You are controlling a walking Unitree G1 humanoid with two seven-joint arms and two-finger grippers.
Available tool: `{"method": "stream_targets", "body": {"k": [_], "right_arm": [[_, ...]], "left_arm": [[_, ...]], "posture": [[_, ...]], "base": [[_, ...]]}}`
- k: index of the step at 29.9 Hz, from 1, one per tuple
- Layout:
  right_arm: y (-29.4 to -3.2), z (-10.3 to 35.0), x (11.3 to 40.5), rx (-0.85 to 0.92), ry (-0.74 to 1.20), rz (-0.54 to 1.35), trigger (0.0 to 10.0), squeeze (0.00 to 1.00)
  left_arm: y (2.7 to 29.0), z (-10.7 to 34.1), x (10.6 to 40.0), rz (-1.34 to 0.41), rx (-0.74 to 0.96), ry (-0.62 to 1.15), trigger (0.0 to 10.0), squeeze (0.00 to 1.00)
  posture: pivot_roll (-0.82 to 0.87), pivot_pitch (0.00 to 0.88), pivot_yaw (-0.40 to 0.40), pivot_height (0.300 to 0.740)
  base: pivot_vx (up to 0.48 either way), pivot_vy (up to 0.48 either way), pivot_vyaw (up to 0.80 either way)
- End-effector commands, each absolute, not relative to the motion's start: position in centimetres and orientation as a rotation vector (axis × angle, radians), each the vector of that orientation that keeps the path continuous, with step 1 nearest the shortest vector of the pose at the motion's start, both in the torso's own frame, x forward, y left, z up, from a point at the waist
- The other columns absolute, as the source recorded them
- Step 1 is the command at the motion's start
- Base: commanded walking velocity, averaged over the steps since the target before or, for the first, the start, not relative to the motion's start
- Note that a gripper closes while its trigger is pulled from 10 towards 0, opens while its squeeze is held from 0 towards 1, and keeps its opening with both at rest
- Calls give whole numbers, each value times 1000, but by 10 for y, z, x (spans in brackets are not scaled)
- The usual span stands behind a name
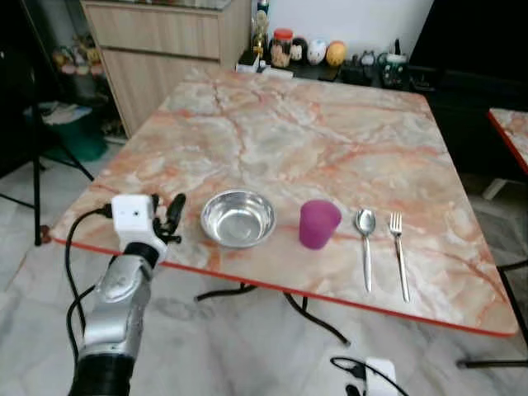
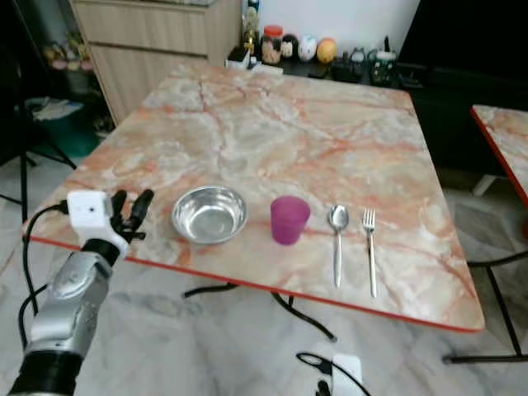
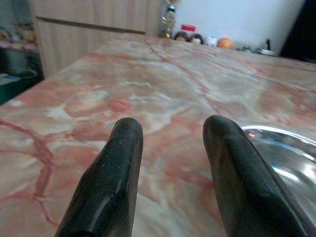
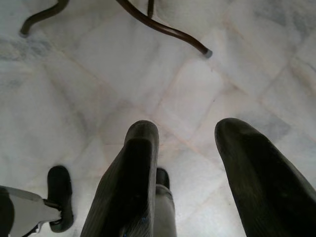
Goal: Setting the table
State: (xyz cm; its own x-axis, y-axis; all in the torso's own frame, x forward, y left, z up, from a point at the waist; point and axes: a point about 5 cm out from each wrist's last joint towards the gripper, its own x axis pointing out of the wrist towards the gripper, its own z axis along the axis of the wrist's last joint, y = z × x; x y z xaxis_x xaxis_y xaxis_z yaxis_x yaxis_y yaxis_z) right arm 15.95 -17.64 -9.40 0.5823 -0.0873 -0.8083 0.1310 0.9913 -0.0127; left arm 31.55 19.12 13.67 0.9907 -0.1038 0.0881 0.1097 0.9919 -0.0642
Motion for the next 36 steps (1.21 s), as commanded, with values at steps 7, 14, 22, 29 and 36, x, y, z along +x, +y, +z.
{"method": "stream_targets", "body": {"k": [7, 14, 22, 29, 36], "right_arm": [[-181, -95, 156, 45, 949, -142, 10000, 0], [-181, -95, 156, 46, 951, -141, 10000, 0], [-181, -95, 157, 32, 951, -128, 10000, 0], [-181, -95, 157, 38, 949, -130, 10000, 0], [-180, -95, 157, 39, 950, -129, 10000, 0]], "left_arm": [[184, 142, 336, -158, -186, -15, 10000, 1000], [176, 143, 347, -202, -230, 50, 10000, 1000], [173, 137, 362, -126, -249, 120, 10000, 0], [166, 133, 370, -90, -265, 153, 10000, 0], [164, 128, 372, -72, -250, 184, 10000, 0]], "posture": [[53, 0, -33, 740], [55, 0, -33, 740], [51, 0, -32, 740], [49, 0, -30, 740], [44, 0, -28, 740]], "base": [[0, 0, 0], [0, 0, 0], [0, 0, 0], [0, 0, 0], [0, 0, 0]]}}
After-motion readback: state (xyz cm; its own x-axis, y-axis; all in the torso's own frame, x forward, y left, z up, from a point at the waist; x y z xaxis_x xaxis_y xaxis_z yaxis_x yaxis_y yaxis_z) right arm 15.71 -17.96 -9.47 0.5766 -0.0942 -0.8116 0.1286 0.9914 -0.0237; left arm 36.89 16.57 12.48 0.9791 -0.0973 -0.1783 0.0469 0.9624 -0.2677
